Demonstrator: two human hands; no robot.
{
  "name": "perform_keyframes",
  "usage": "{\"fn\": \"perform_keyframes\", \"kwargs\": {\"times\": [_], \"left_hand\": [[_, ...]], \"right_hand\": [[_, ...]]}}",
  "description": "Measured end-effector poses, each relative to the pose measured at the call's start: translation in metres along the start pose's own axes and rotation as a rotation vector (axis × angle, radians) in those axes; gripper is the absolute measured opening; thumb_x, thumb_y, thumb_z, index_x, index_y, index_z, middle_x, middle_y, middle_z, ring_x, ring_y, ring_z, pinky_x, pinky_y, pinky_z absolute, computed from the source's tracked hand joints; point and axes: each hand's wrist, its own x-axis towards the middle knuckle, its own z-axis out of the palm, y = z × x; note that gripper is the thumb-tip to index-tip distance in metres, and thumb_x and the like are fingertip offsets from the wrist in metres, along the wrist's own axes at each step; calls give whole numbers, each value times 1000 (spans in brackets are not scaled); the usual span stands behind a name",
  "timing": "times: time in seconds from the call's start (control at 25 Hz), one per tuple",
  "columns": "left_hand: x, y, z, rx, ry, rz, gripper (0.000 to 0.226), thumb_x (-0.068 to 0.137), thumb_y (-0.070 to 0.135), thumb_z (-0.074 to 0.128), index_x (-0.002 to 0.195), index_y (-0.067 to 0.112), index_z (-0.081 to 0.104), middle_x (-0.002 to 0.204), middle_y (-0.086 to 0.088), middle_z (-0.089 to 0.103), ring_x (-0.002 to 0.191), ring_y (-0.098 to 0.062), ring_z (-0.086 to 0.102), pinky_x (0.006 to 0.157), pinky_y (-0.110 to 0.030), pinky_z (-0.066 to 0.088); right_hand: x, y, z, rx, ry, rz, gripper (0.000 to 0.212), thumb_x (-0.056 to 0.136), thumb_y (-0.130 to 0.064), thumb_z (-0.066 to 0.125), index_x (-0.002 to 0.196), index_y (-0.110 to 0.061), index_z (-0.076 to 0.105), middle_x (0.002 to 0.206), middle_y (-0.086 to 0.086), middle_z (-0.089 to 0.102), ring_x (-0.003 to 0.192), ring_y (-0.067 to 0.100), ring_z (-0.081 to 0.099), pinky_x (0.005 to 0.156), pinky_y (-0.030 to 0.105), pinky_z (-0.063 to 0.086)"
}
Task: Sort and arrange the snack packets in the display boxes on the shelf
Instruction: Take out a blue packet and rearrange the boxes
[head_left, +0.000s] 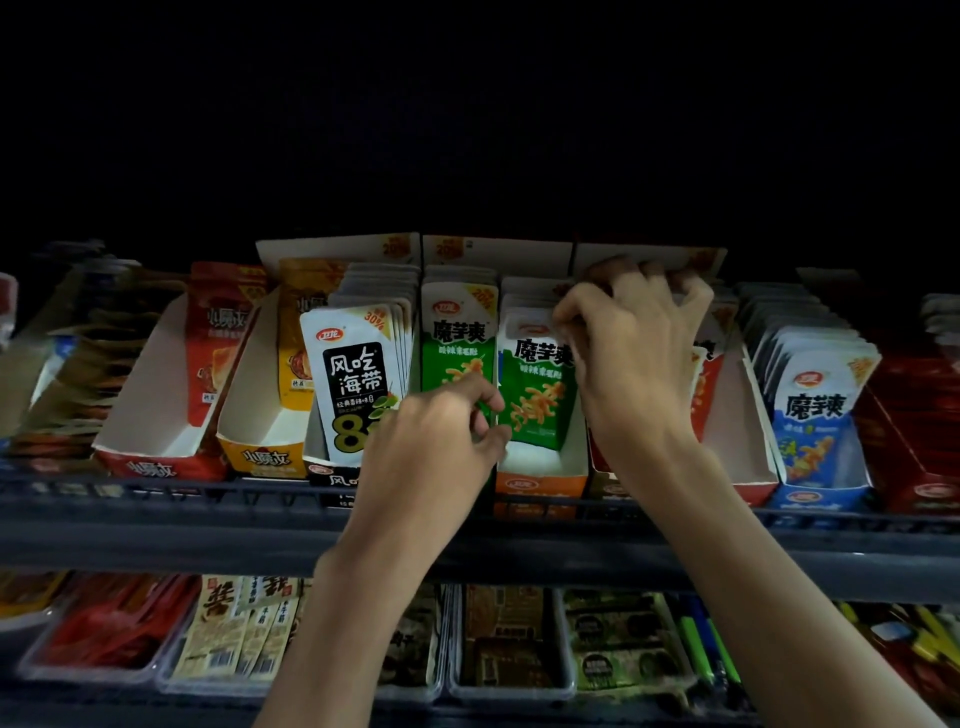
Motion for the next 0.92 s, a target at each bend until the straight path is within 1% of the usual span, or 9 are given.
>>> {"fn": "perform_keyframes", "kwargs": {"times": [0.12,0.24,0.36,0.48,0.64,0.68,0.8,0.84,0.92], "left_hand": [[0,1,1,8,3,1,11,87,37,68,96,35,62,77,17,63,47,15,47,40,-9,28],[-1,1,0,-4,1,-2,10,87,37,67,96,34,63,77,17,63,49,16,48,40,-10,27],[-2,1,0,-5,-11,-11,11,88,36,67,98,34,63,78,16,62,52,19,48,42,-9,32],[-2,3,-2,-8,-19,-23,11,89,36,66,99,34,62,79,17,62,55,23,47,47,-4,35],[-1,5,-2,-5,-13,-57,16,89,38,64,105,36,59,82,17,60,52,11,50,42,-10,30],[-1,6,-2,-27,7,-68,20,89,39,64,108,36,58,86,17,59,59,9,51,47,-10,29],[-1,9,-6,-164,75,-85,33,88,45,63,119,35,53,101,18,58,85,2,54,66,-22,43],[-2,11,-8,-222,89,-71,37,88,46,62,122,35,52,104,19,57,86,1,55,70,-25,47],[-4,18,-11,-359,101,-24,35,89,45,61,122,33,54,99,19,58,79,0,58,66,-19,48]], "right_hand": [[1,-5,-4,-42,-134,-22,14,80,-8,74,88,-19,71,88,3,69,91,29,58,88,39,20],[3,-10,-12,-71,-320,7,25,88,-6,63,109,-19,63,102,3,70,103,27,56,101,42,14],[3,-13,-16,-108,-339,4,28,87,-4,63,110,-19,60,101,3,70,106,28,54,109,47,10],[5,-15,-20,-98,-364,-1,29,84,-1,64,106,-19,60,97,2,69,106,28,53,109,47,6],[1,-10,-21,12,-245,-51,20,81,1,66,91,-16,63,86,4,70,97,27,51,103,45,16],[0,-7,-22,67,-170,-60,18,81,2,66,89,-14,63,83,6,69,94,27,48,98,42,20],[2,2,-36,227,51,-126,10,88,-2,64,91,-11,67,81,4,68,84,25,53,85,37,31],[4,5,-42,293,93,-155,8,92,-6,61,93,-11,68,83,2,67,83,23,56,83,36,36],[5,8,-55,407,140,-172,11,96,-12,59,97,-9,70,89,0,67,87,21,58,77,38,46]]}}
